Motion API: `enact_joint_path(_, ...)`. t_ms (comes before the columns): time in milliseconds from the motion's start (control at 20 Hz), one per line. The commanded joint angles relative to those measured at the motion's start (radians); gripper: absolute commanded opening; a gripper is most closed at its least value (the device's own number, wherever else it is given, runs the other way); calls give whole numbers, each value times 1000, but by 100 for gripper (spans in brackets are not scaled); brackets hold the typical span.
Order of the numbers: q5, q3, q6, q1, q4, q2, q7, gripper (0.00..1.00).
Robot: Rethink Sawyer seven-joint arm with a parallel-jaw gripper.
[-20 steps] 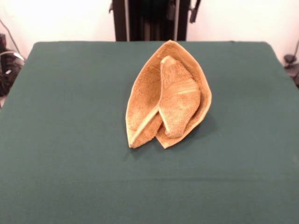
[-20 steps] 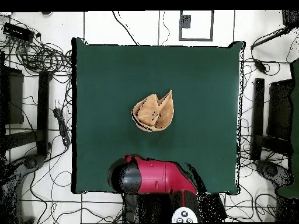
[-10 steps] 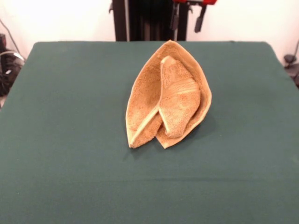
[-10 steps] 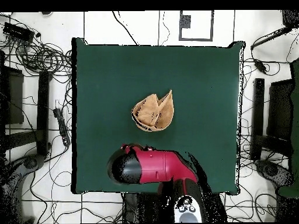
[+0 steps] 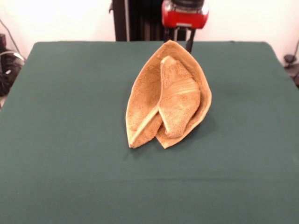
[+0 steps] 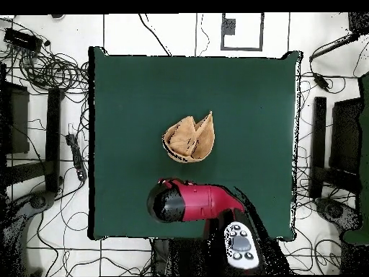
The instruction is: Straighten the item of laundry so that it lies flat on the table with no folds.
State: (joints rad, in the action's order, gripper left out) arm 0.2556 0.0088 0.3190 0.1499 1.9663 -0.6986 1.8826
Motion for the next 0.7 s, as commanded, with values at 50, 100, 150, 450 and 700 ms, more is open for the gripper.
enact_joint_path(50, 36, 48, -109, -9, -33, 196, 99, 100)
enact_joint_path(100, 40, 42, -132, -14, -40, 215, 106, 100)
enact_joint_path(150, 40, 38, -159, -17, -43, 231, 115, 100)
enact_joint_path(450, 21, 24, -199, -30, -24, 228, 132, 100)
enact_joint_path(700, -59, 48, 164, -40, 83, -130, 60, 100)
